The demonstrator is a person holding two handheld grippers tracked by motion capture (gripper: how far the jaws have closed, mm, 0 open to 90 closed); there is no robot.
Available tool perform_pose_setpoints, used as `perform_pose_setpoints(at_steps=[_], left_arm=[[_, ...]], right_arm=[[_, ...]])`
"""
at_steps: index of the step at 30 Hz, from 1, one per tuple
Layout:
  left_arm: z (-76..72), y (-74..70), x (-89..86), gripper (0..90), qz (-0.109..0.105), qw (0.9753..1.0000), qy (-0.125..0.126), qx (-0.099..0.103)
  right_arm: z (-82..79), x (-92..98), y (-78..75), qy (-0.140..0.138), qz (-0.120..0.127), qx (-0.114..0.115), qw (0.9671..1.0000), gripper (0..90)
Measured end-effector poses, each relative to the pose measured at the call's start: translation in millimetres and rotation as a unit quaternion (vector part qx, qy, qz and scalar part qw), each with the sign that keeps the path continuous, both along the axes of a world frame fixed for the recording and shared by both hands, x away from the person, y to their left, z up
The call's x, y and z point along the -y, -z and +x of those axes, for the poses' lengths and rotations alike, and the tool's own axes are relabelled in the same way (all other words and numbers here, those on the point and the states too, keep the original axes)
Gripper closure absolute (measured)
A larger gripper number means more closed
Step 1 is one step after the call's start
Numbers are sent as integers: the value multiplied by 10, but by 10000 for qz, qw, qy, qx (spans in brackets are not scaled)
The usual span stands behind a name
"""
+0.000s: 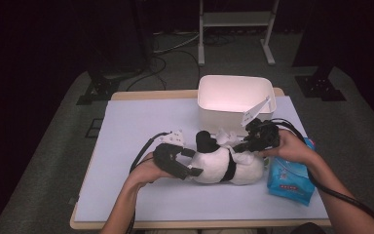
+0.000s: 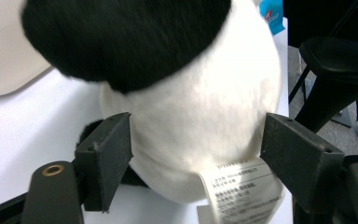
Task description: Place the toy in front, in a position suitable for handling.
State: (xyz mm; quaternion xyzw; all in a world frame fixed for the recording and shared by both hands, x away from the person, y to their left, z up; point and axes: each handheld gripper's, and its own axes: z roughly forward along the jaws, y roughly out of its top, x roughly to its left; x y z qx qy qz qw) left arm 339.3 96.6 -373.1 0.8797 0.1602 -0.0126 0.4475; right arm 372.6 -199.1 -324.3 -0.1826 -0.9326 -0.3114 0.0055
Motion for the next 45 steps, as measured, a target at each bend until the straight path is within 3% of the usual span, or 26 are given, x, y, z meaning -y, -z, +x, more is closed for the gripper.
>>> perform_pose_setpoints(at_steps=[9,15,20,23,31,35,45], left_arm=[[12,81,84,102,82,10000,56,6],[61,198,152,66,-106,9999,51,-95],[71,224,164,87,-217,9998,38,-28],[76,213,151,185,-212,9996,-39,-161],[53,21,122,303,-190,9997,-137,56],[59,-76,97,317,-167,9997,-170,106],[49,-474,-68,329,41,9989,-213,424]], right_arm=[[3,74,15,57,73,-41,9999,859],[-13,90,32,35,70,-51,10000,861],[-7,97,38,49,53,-90,9999,861],[-5,104,53,50,113,-101,9999,861],[-16,89,42,90,273,-59,9996,861],[-22,76,36,152,495,-100,9986,862],[3,-48,42,84,996,-126,9949,865]])
